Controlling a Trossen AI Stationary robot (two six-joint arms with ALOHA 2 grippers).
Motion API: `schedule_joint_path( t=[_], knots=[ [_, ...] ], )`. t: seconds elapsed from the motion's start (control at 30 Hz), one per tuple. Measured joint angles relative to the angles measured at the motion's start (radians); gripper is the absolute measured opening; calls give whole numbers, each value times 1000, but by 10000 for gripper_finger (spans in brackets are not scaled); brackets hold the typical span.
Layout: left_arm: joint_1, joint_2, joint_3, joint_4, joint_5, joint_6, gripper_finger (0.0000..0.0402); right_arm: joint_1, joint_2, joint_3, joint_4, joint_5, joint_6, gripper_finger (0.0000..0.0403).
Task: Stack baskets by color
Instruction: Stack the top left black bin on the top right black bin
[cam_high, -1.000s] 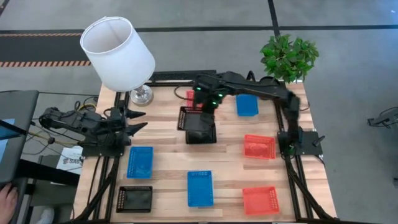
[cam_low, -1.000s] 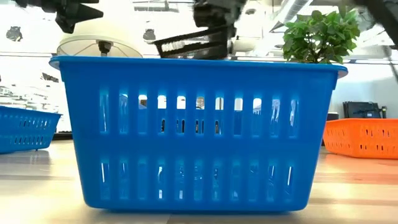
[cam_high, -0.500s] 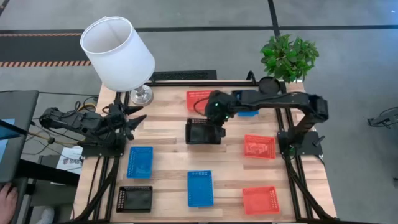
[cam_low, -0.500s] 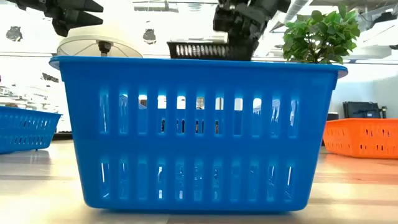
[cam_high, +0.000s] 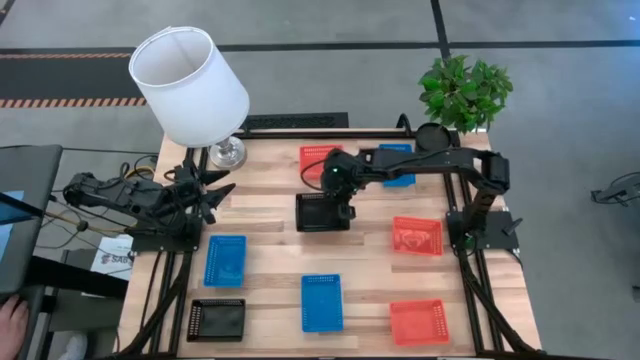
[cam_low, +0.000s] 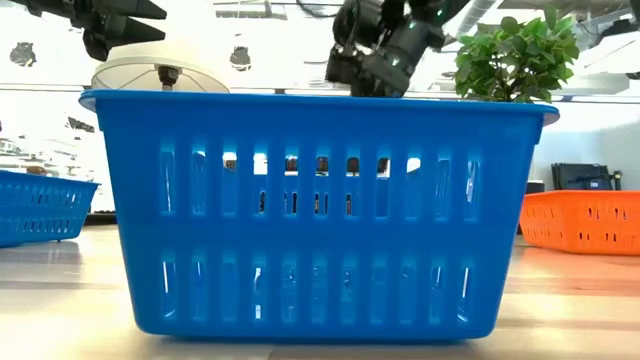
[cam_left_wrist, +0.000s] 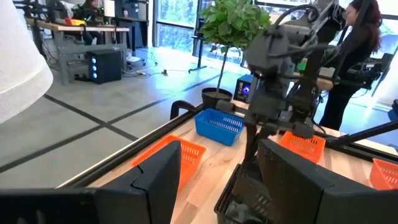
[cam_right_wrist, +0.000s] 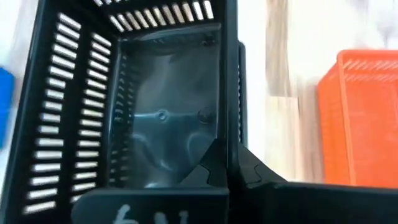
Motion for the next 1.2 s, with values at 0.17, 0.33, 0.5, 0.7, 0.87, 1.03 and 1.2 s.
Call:
schedule_joint_path(
  t=[0.17, 0.33, 0.5, 0.7, 0.87, 1.03, 1.2],
  knots=[
    [0, 3, 0, 0, 0, -4, 201, -2, 43, 0, -4, -9, -15, 2],
    [0, 16, 0, 0, 2, -16, 201, -1, 58, 1, 26, -9, -22, 2],
    [0, 27, 0, -2, 4, -17, 201, -2, 60, 0, 34, -6, -23, 2],
    [0, 33, 0, 0, 3, -16, 201, -16, 60, 0, 36, -7, -33, 6],
    [0, 33, 0, -1, 3, -16, 201, -22, 60, 0, 33, -13, -49, 36],
    [0, 32, 0, -1, 3, -16, 201, -21, 60, 0, 28, -17, -60, 62],
    [0, 32, 0, -1, 3, -16, 201, -22, 60, 0, 23, -17, -59, 75]
  ],
)
